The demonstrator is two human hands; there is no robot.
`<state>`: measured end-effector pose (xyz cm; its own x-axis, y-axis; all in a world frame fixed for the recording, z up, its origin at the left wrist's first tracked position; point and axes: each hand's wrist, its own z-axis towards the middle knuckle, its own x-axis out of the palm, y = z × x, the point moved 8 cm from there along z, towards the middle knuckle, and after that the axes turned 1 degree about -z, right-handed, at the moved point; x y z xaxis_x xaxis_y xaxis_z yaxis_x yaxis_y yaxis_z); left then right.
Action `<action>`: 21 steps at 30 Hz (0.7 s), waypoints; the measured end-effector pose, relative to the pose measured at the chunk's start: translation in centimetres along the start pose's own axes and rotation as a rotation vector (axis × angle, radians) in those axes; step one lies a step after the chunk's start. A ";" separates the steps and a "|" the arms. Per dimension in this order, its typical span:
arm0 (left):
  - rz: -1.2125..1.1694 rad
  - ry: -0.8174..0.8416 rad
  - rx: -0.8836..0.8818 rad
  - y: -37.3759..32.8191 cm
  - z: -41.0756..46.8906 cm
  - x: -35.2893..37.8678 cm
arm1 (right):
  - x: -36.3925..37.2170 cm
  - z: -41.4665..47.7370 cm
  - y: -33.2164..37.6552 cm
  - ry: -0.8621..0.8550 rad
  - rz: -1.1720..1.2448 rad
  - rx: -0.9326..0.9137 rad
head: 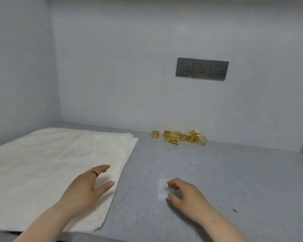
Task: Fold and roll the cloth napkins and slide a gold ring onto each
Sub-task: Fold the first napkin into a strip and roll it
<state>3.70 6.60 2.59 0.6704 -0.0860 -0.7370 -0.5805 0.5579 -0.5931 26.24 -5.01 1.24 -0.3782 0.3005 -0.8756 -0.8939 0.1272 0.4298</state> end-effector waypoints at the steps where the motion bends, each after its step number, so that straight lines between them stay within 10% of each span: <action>1: 0.073 0.039 -0.003 0.5 -0.9 -0.3 | 0.5 -0.1 0.4 0.027 -0.010 -0.008; 8: 0.468 0.285 -0.019 4.9 -2.4 2.4 | 3.6 0.6 3.3 0.054 -0.008 -0.161; 21: 0.440 0.286 -0.018 4.7 1.8 5.1 | 8.9 2.3 11.9 0.120 0.098 -0.573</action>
<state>5.28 10.28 -3.36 0.2103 -0.0701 -0.9751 -0.7882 0.5779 -0.2115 12.81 1.36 -0.98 -0.4603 0.1723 -0.8709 -0.8284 -0.4361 0.3515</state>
